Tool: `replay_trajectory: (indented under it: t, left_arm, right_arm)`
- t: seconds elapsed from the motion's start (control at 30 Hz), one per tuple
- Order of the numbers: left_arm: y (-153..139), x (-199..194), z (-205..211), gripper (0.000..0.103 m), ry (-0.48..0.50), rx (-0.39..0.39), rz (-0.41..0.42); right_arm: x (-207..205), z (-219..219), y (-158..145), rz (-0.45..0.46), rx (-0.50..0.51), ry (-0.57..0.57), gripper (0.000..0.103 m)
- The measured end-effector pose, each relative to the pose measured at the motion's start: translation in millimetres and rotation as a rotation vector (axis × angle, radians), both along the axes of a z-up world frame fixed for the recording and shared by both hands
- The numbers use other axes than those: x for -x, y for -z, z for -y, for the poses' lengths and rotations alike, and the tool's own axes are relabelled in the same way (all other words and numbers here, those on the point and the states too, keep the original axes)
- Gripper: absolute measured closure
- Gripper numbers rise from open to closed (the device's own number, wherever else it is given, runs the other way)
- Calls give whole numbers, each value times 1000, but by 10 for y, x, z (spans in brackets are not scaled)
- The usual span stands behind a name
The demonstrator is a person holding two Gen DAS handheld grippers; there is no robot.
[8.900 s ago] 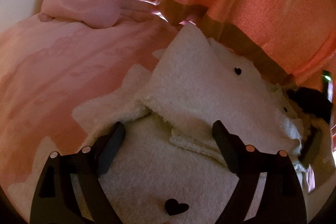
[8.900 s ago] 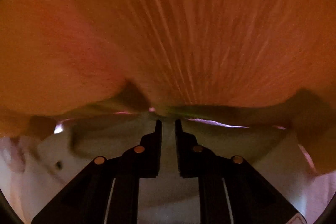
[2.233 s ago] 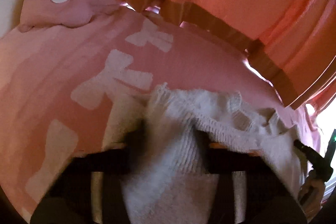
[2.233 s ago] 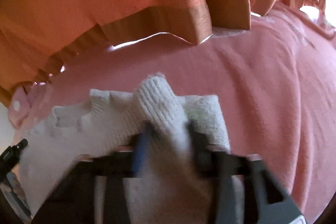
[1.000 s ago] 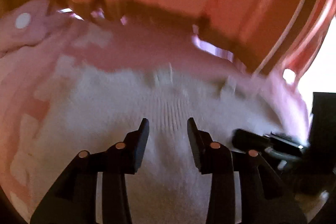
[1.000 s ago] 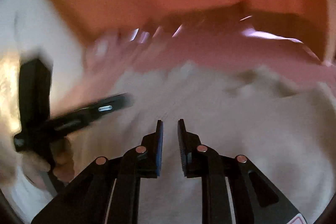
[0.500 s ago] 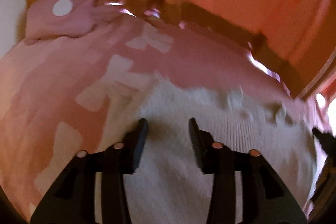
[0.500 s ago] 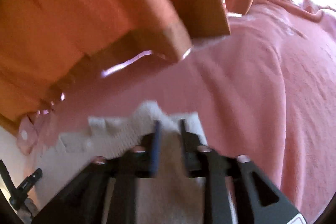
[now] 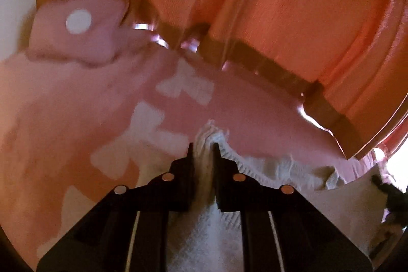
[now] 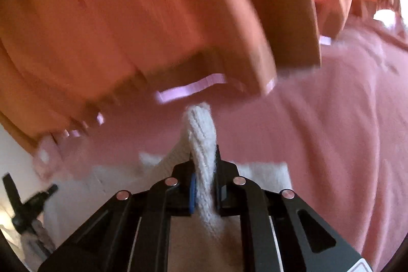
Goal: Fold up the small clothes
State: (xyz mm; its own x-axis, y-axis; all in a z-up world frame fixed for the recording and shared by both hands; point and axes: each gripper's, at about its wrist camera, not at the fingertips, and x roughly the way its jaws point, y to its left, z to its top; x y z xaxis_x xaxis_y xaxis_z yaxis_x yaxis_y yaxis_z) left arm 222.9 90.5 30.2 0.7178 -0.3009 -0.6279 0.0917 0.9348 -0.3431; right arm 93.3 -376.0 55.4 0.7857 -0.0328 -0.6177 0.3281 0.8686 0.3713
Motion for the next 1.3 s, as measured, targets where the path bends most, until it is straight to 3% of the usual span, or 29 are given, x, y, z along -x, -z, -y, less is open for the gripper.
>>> replay_trajectory:
  t: [0.07, 0.13, 0.17, 0.23, 0.27, 0.33, 0.43, 0.47, 0.53, 0.63, 0.73, 0.83, 0.93, 0.97, 1.03, 1.1, 1.13, 1.2, 1.23, 1.3]
  left_arm:
    - [93, -66, 16, 91, -1, -34, -30]
    - [340, -173, -7, 91, 0, -29, -129]
    - [406, -210, -50, 91, -2, 8, -163]
    - [352, -186, -162, 89, -31, 57, -152]
    - [312, -168, -175, 88, -36, 59, -148]
    - [171, -79, -149, 88, -61, 32, -129]
    - [-100, 125, 73, 87, -28, -32, -48]
    - [-159, 196, 180, 80, 9, -45, -28]
    - [-196, 405, 486, 66, 85, -84, 7]
    - [16, 535, 841, 63, 214, -170, -53]
    - [268, 499, 959, 63, 237, -258, -124]
    - [197, 493, 880, 62, 222, -222, -114]
    - [242, 484, 854, 55, 207, -249, -120]
    - [252, 499, 852, 54, 207, -249, -122]
    - [246, 513, 880, 53, 208, -266, -115]
    - [248, 527, 896, 51, 209, -271, -112]
    - [251, 515, 897, 50, 207, -272, -112]
    - [254, 529, 907, 50, 206, -278, -110]
    - [255, 536, 912, 50, 206, -280, -109]
    - [265, 525, 917, 46, 207, -285, -109]
  right_arm:
    - [-106, 54, 215, -98, 4, 20, 93]
    - [-238, 109, 552, -240, -14, 20, 92]
    - [-229, 149, 601, -225, -44, 28, 91]
    - [-186, 169, 450, -202, -36, 65, 89]
    - [-127, 134, 327, -170, -8, 98, 83]
    - [-29, -71, 16, -82, 94, 111, 81]
    - [-60, -596, -154, -24, 136, -89, 81]
    - [-113, -902, -90, -46, 111, -226, 81]
    - [-196, -1357, 99, -110, 86, -396, 81]
    - [-340, -1892, 510, -280, 176, -540, 86]
    - [-350, -1767, 507, -269, 125, -504, 90]
    - [-236, -1413, 296, -190, 101, -367, 82]
    - [-256, -1206, 492, -342, 147, -246, 79]
    - [-271, -1098, 561, -349, 98, -232, 86]
    - [-249, -989, 446, -305, 34, -193, 87]
    - [-174, -913, 261, -232, 81, -119, 80]
    - [-174, -832, 267, -237, 114, -86, 80]
    - [-228, -690, 440, -336, 131, -24, 75]
    - [-229, -593, 545, -353, 70, -28, 76]
    - [-172, -517, 450, -321, 20, -7, 78]
